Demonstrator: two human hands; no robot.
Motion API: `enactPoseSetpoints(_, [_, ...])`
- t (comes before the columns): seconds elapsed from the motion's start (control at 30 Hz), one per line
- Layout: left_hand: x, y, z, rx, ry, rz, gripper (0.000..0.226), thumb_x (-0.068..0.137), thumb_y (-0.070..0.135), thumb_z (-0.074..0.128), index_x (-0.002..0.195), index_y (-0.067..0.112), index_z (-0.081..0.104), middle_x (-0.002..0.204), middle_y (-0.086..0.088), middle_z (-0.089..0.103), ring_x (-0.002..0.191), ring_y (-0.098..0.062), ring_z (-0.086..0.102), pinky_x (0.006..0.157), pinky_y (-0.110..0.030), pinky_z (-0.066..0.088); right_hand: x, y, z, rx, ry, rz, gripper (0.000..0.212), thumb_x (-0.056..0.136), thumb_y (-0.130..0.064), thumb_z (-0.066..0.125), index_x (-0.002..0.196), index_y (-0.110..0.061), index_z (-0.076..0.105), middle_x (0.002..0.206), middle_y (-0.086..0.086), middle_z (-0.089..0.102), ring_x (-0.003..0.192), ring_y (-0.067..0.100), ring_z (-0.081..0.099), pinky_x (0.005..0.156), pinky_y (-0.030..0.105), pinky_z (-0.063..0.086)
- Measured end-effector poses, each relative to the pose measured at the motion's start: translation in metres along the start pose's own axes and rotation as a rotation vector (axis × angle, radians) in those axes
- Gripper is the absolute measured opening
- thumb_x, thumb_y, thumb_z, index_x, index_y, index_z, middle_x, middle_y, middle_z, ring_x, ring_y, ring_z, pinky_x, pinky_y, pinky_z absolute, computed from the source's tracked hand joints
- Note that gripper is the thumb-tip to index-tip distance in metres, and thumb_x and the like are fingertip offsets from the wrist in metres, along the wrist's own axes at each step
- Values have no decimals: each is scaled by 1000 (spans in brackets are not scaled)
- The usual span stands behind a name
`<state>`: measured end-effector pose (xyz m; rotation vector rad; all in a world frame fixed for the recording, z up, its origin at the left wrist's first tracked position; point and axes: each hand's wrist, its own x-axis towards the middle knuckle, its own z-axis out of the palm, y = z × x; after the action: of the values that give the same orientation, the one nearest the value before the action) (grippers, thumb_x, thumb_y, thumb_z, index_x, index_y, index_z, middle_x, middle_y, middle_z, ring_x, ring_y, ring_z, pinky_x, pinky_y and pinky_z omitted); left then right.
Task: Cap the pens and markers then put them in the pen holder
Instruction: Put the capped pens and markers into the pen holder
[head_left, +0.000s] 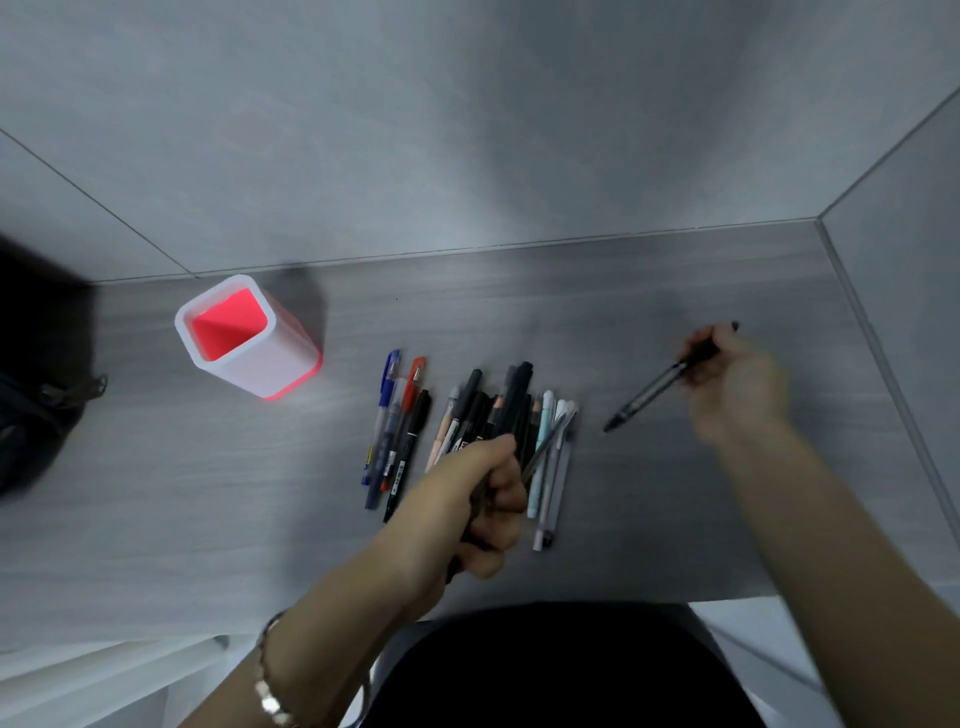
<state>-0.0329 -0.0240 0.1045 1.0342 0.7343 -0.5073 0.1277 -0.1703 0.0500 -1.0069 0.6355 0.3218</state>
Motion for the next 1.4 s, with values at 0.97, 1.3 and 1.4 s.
enactPoseSetpoints(0.97, [2,-2,-16,-452,-310,-18,7,72,28,54,70,22,57,110,3,60,79,-18,49,55,-25,40,-51,12,6,-148,-347,52,25,92,-23,45,71,-16,58,55,-8,63,53,4,60,52,16,51])
enactPoseSetpoints(1.3, [8,-5,-17,-386,-348,-24,17,79,27,42,73,23,57,113,3,53,83,-18,45,55,-25,40,-60,15,6,-255,-387,-11,24,92,-20,46,73,-14,59,64,-4,61,59,5,59,56,16,51])
enactPoseSetpoints(1.4, [9,-4,-16,-378,-350,-27,11,76,27,47,74,22,56,111,3,52,82,-17,46,53,-25,42,-62,16,8,-281,-395,-29,24,92,-19,46,73,-14,60,64,-4,60,58,5,59,56,16,51])
